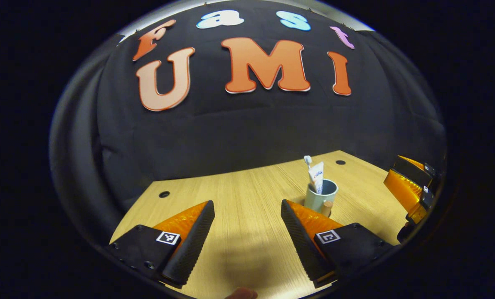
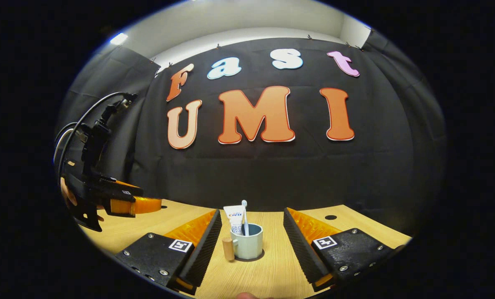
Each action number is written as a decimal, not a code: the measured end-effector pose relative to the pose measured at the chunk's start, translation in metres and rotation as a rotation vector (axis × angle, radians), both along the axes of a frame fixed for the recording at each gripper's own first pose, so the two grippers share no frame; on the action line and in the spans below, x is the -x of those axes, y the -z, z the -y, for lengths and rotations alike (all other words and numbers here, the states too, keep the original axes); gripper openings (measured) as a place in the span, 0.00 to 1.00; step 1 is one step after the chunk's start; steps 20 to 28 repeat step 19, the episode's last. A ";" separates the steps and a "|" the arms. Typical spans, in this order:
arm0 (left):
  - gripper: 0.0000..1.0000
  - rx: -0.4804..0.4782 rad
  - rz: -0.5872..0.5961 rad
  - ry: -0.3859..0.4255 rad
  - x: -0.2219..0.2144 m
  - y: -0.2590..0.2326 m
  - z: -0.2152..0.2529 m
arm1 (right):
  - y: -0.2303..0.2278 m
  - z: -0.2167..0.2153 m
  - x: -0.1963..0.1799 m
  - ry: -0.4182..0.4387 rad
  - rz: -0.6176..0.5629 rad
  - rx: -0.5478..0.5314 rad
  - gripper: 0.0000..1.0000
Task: Put the toothbrush and toothpaste on the desktop into the cup, then pick up the cup and place it on the coaster on the desktop.
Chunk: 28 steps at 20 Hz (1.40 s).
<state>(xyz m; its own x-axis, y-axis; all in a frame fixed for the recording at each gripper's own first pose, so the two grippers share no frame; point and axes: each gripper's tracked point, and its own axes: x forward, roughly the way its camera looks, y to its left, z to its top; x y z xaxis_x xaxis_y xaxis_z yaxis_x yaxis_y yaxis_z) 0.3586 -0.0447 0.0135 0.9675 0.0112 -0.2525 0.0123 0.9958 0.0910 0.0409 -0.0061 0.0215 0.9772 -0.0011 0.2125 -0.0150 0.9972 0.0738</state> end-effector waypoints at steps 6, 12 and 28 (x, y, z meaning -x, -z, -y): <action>1.00 0.010 0.221 -0.086 0.004 -0.005 -0.001 | -0.009 -0.012 -0.002 0.006 0.037 0.031 0.90; 1.00 0.029 0.342 -0.126 0.014 -0.017 -0.008 | -0.011 -0.016 -0.002 0.001 0.047 0.046 0.90; 1.00 0.030 0.418 -0.139 0.024 -0.027 -0.008 | -0.010 -0.018 0.003 -0.010 0.053 0.053 0.90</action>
